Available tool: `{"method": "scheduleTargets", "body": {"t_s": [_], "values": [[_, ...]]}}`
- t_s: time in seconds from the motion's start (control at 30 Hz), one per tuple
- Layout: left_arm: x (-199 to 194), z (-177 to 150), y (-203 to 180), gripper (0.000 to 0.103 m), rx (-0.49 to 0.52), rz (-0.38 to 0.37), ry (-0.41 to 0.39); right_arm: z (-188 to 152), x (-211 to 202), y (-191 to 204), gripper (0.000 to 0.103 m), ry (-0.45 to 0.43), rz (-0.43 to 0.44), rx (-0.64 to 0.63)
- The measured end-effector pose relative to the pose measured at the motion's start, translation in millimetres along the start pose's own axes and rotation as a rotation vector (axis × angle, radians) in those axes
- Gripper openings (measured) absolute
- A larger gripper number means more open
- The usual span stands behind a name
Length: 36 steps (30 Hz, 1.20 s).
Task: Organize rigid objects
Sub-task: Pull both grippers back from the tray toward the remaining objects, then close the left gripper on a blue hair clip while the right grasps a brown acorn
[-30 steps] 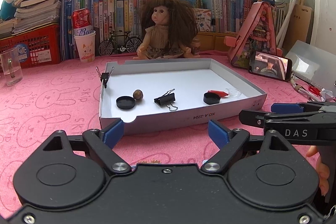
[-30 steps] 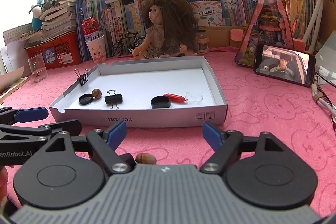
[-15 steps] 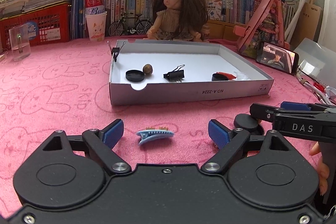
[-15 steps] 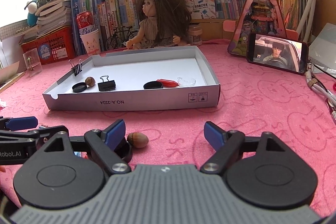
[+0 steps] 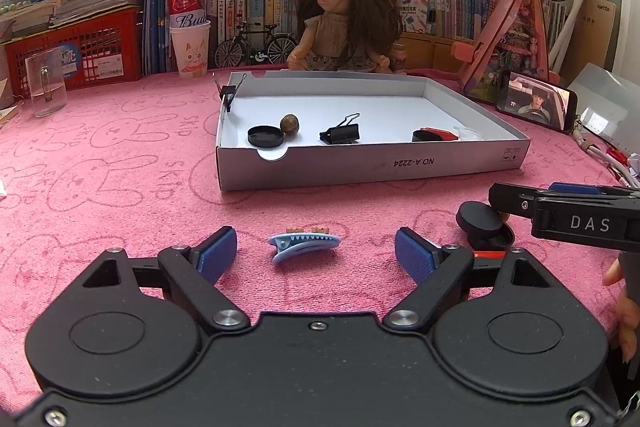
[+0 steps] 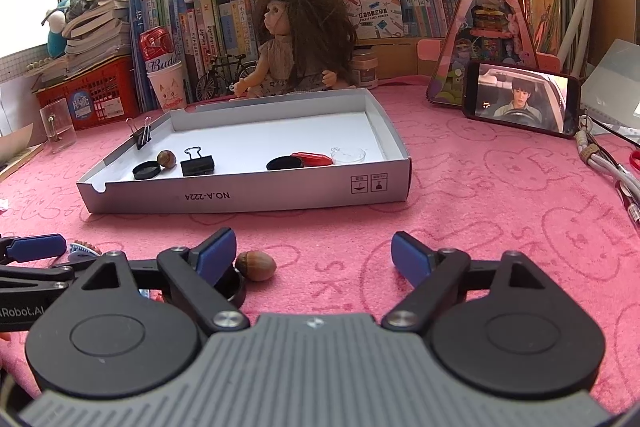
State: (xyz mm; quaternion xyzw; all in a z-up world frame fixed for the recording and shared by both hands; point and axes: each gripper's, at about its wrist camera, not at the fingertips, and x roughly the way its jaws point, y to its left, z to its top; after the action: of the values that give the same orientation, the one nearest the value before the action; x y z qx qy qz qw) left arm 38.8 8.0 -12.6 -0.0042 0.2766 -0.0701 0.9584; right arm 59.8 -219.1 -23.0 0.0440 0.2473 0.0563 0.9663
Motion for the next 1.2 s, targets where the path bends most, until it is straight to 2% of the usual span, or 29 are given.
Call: {"method": "scheduleTargets", "body": {"t_s": [0.17,0.23,0.3,0.4,0.6,0.9,1.2], "values": [[-0.5,-0.8,-1.3,0.072,0.004,0.02,-0.009,-0.7,-3.0,2.7,0.088,0.005,0.026,-0.026],[-0.9,-1.0,-1.1,0.067,0.005,0.025,-0.012,-0.5,-4.6,4.6,0.083,-0.001,0.027,-0.034],[-1.7,-1.2,-0.5,0.064,0.005,0.03,-0.014,-0.2,-7.5,4.1,0.07,-0.024,0.01,-0.024],[-3.4,-0.9,1.1,0.06,0.0,0.029,-0.016,2.0,-11.4,0.3,0.066,-0.059,-0.025,-0.015],[-5.2,0.0,5.2,0.05,-0.023,0.027,-0.017,-1.8,-13.4,5.0,0.053,-0.026,-0.007,-0.085],[-7.1,-0.9,3.7,0.037,-0.021,0.021,-0.019,-4.2,-12.7,17.8,0.051,-0.018,0.029,-0.129],[-7.6,-0.9,4.8,0.037,-0.023,0.021,-0.02,-6.7,-6.3,26.5,0.05,0.004,0.055,-0.14]]}}
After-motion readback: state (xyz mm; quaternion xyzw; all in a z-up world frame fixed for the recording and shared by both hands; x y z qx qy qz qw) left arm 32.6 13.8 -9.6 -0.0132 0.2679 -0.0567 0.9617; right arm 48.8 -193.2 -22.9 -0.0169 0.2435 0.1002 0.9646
